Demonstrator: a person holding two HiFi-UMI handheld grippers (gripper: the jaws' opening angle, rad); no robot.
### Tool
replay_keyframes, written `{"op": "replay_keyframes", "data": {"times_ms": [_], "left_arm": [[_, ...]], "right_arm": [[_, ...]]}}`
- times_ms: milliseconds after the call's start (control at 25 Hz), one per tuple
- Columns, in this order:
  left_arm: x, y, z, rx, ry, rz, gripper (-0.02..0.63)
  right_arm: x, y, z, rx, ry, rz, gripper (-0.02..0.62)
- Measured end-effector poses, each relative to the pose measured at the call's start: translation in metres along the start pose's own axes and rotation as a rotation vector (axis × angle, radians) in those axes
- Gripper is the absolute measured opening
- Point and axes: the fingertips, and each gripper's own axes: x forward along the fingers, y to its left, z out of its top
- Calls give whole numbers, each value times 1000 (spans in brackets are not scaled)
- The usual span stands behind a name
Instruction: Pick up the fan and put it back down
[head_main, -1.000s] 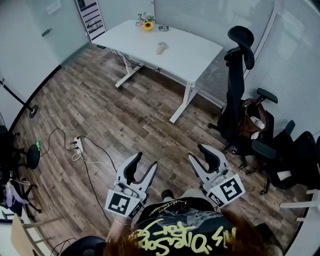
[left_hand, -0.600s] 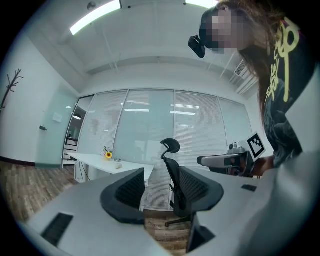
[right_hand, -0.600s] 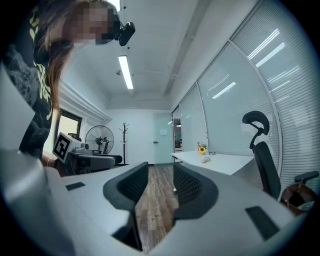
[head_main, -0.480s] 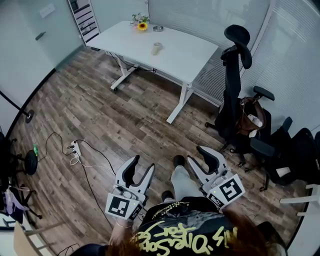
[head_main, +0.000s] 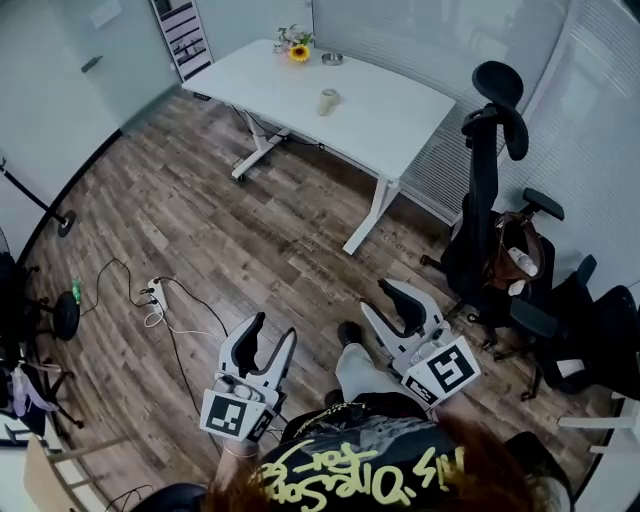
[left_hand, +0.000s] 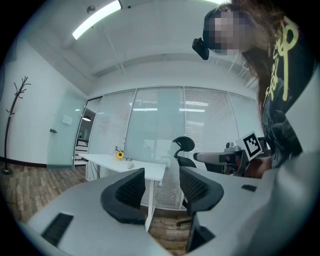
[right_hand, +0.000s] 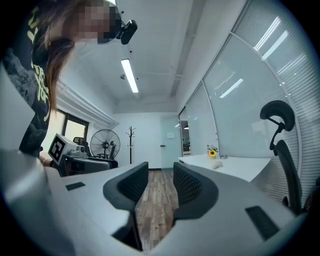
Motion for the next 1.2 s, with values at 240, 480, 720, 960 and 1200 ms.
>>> {"op": "replay_keyframes", "data": {"times_ms": [240, 480, 720, 960, 1200], "left_arm": [[36, 35, 8, 13, 3, 51, 192], [74, 79, 24, 0, -14, 144, 184], [118, 114, 33, 9, -35, 213, 183], [178, 127, 42, 39, -48, 214, 181], [214, 137, 44, 61, -47, 247, 178]], "right_arm": [[45, -31, -8, 27, -1, 46, 140], [97, -75, -2, 39, -7, 59, 140], [135, -118, 9, 13, -29, 96, 140], [165, -173, 10, 5, -37, 116, 140], [183, -213, 1, 25, -50, 129, 140]]}}
